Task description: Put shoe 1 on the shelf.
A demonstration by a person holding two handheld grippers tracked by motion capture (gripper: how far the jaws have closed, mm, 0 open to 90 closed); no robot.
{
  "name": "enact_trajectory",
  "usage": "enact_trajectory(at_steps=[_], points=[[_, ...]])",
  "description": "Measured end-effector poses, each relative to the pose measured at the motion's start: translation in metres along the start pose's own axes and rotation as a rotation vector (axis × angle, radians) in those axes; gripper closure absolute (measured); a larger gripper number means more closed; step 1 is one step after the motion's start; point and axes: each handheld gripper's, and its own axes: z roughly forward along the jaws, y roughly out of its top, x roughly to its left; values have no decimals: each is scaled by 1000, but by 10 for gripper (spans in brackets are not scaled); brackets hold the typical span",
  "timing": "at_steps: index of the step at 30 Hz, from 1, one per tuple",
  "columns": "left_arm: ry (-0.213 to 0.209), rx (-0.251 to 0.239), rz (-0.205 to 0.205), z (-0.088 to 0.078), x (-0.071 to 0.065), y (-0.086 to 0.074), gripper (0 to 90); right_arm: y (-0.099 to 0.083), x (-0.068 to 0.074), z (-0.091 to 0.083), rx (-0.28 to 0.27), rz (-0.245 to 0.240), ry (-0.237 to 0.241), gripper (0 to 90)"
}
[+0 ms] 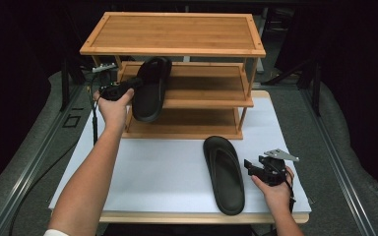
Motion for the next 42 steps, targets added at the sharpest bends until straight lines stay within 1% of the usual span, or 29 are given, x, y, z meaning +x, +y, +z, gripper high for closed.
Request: enact_trajectory(at_steps=[1,4,5,6,7,8,10,12,15,17,22,23,29,31,34,35,36,37,40,42], points=[[8,2,5,3,-1,0,725,0,0,0,2,-2,1,363],[8,5,6,5,-2,0,724,0,0,0,1,-1,1,364],[-1,7,-2,7,-3,0,724,0,0,0,1,-1,1,364],[-1,13,1,8,-4,0,721,0,0,0,-3,0,3,364],[9,19,16,10,-6,0,720,0,0,0,-3,0,3,364],[9,19,16,10,-6,0,720,0,0,0,-3,0,3,364],[22,21,21,12,-6,-1,719,0,0,-1,1,-2,4,364],[24,19,20,12,-6,-2,720,0,0,-1,2,-1,3,364],[51,5,30,14,-7,-2,724,0,0,0,2,-3,1,364],[65,-12,23,16,-6,-2,726,0,0,0,-4,-2,1,364],[78,-28,16,20,-8,-3,727,0,0,0,3,-3,2,364],[79,-32,16,22,-8,-3,727,0,-1,0,-4,1,0,364],[96,-48,12,29,-11,-3,726,0,0,0,-5,-1,5,364],[96,-53,7,29,-12,-3,718,0,0,0,-5,-2,4,364],[95,-56,13,30,-12,-4,703,0,0,1,-7,-3,4,364],[90,-54,9,30,-12,-4,703,0,0,1,-7,-3,4,364],[72,-65,1,29,-12,-5,671,0,0,0,-6,-6,8,364],[67,-75,-4,27,-13,-4,662,0,0,0,-6,-6,8,364],[60,-77,-4,25,-14,-4,624,0,1,0,-9,-5,2,364],[52,-69,6,21,-15,-4,625,0,1,-1,-10,-4,3,364]])
